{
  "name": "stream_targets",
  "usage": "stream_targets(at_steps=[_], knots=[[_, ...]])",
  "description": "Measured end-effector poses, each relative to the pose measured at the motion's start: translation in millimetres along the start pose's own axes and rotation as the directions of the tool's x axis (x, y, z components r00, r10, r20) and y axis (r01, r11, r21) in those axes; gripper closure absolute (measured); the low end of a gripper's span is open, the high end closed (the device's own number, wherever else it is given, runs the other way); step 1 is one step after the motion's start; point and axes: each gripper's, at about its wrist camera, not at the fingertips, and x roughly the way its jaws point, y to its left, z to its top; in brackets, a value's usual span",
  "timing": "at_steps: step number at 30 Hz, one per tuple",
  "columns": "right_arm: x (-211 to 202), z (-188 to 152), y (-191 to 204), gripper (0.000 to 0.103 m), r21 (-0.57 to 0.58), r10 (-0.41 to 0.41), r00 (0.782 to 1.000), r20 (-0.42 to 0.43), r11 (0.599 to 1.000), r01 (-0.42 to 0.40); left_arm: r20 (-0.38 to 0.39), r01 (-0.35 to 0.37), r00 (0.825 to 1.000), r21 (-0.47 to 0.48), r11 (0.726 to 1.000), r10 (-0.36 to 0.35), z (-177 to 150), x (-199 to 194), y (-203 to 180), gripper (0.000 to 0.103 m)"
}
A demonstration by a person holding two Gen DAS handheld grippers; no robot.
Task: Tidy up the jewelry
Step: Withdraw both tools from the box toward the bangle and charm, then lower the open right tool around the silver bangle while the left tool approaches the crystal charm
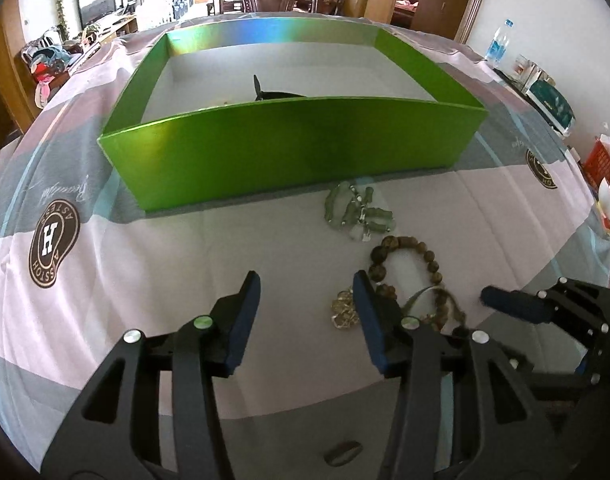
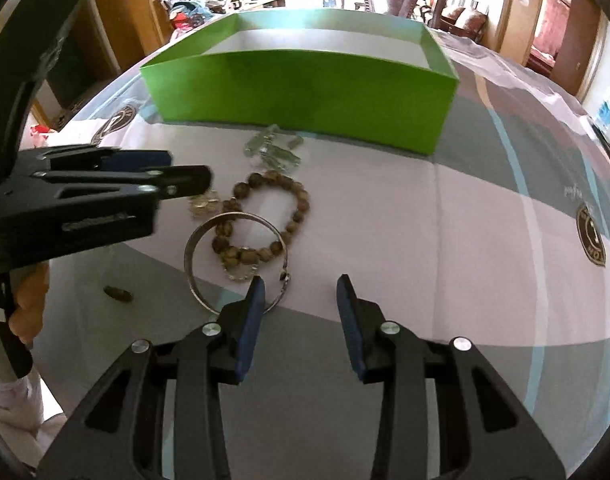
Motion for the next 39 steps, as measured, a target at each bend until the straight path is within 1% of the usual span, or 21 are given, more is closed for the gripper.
stream_targets(at_steps=[5, 10, 11, 14, 19, 24, 25, 26, 27, 28, 29, 31, 34, 36, 37, 38, 39], knots=[[-6.9, -8.2, -21.1, 0.065, 0.047, -0.041, 0.999, 0.001, 0.998, 0.041, 0.002, -0.005, 1.000, -0.029, 1.000, 0.005, -12.1, -7.3, 13.3, 0.046], [-9.6, -9.4, -42.5, 0.065, 0.118, -0.097, 0.995, -0.002, 0.988, 0.097, 0.006, -0.024, 1.000, -0.085, 0.996, 0.025, -24.6, -16.7, 28.4, 0.047], [-10.1, -9.0, -43.9, 0.065, 0.127, -0.100, 0.995, -0.001, 0.987, 0.100, 0.005, -0.022, 1.000, -0.097, 0.995, 0.023, -27.1, -18.5, 31.0, 0.048], [-14.8, -6.5, -39.7, 0.065, 0.125, -0.072, 0.997, 0.024, 0.990, 0.068, 0.012, -0.016, 1.000, -0.109, 0.994, 0.017, -31.8, -25.1, 33.5, 0.048], [-24.9, -1.7, -16.5, 0.065, 0.063, -0.015, 0.998, 0.060, 0.998, 0.011, 0.046, 0.007, 0.999, -0.086, 0.996, -0.003, -38.9, -44.6, 25.4, 0.048], [-22.1, -6.2, 7.3, 0.065, -0.006, 0.032, 0.999, 0.032, 0.999, -0.032, 0.045, 0.026, 0.999, -0.050, 0.998, -0.024, -47.5, -51.3, 14.4, 0.047], [-20.2, -7.0, 8.7, 0.063, -0.006, 0.028, 0.999, 0.024, 1.000, -0.028, 0.039, 0.034, 0.999, -0.045, 0.998, -0.032, -49.0, -50.4, 12.0, 0.047], [-19.0, -7.1, 7.7, 0.051, -0.002, 0.018, 1.000, 0.023, 1.000, -0.018, 0.035, 0.039, 0.999, -0.040, 0.998, -0.037, -50.2, -49.6, 10.8, 0.047], [-18.9, -7.1, 5.7, 0.042, 0.005, -0.007, 0.999, 0.032, 1.000, 0.007, 0.030, 0.044, 0.999, -0.032, 0.999, -0.043, -51.6, -48.6, 8.2, 0.047], [-20.4, -8.2, 4.8, 0.028, 0.010, -0.022, 0.999, 0.045, 1.000, 0.022, 0.026, 0.047, 0.999, -0.027, 0.999, -0.046, -53.1, -47.5, 6.2, 0.047], [-22.0, -8.3, 2.6, 0.023, 0.016, -0.032, 0.998, 0.059, 0.999, 0.031, 0.022, 0.051, 0.998, -0.022, 0.998, -0.050, -54.4, -46.7, 4.7, 0.046], [-23.8, -7.2, -2.2, 0.023, 0.023, -0.034, 0.997, 0.073, 0.999, 0.032, 0.017, 0.057, 0.998, -0.012, 0.998, -0.057, -56.5, -45.5, 2.6, 0.046], [-14.4, -5.6, -6.0, 0.023, 0.016, -0.055, 0.997, 0.050, 0.998, 0.054, 0.010, 0.067, 0.998, -0.004, 0.998, -0.067, -58.9, -43.8, 0.1, 0.046], [-7.1, -5.5, -5.6, 0.023, 0.011, -0.054, 0.998, 0.033, 0.998, 0.054, 0.003, 0.074, 0.997, -0.004, 0.997, -0.074, -60.5, -42.2, -0.6, 0.045], [-2.9, -5.7, -5.0, 0.026, 0.010, -0.048, 0.999, 0.024, 0.999, 0.047, 0.000, 0.075, 0.997, -0.005, 0.997, -0.075, -61.2, -41.7, -0.5, 0.045], [-0.7, -6.8, -3.5, 0.038, 0.007, -0.043, 0.999, 0.020, 0.999, 0.043, -0.003, 0.075, 0.997, -0.008, 0.997, -0.075, -61.9, -41.1, 0.0, 0.045], [0.9, -8.0, -1.4, 0.043, -0.002, -0.042, 0.999, 0.020, 0.999, 0.042, -0.006, 0.073, 0.997, -0.012, 0.997, -0.073, -62.2, -40.0, 0.9, 0.045]])
